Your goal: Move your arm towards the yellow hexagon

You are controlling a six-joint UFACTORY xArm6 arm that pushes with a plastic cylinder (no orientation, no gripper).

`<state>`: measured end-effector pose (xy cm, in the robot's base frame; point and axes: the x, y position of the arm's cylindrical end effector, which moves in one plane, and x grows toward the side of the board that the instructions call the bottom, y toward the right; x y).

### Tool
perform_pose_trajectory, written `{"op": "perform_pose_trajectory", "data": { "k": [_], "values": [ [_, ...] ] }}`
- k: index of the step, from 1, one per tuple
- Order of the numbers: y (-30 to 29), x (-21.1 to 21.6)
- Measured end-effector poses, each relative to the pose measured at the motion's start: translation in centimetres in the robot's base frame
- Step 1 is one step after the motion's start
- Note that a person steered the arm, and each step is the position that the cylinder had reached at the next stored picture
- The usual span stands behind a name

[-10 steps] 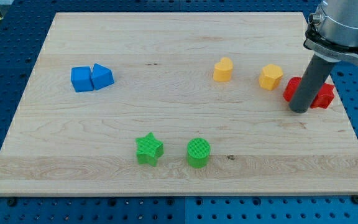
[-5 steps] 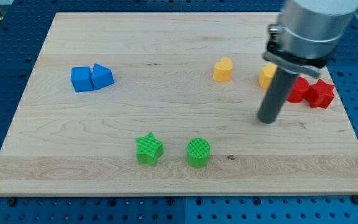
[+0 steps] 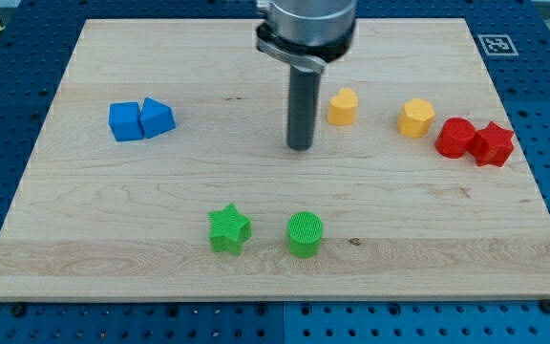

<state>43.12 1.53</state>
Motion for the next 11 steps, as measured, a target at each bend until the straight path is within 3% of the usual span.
{"op": "perform_pose_trajectory", "data": {
  "k": [2,3,5,6,8,11],
  "values": [
    [-3.1,-6.0],
    [-0.9,-8.7],
    [9.7,-11.7],
    [16.3,-11.9],
    [21.8,-5.1],
    [15.9,-4.0]
  ]
}}
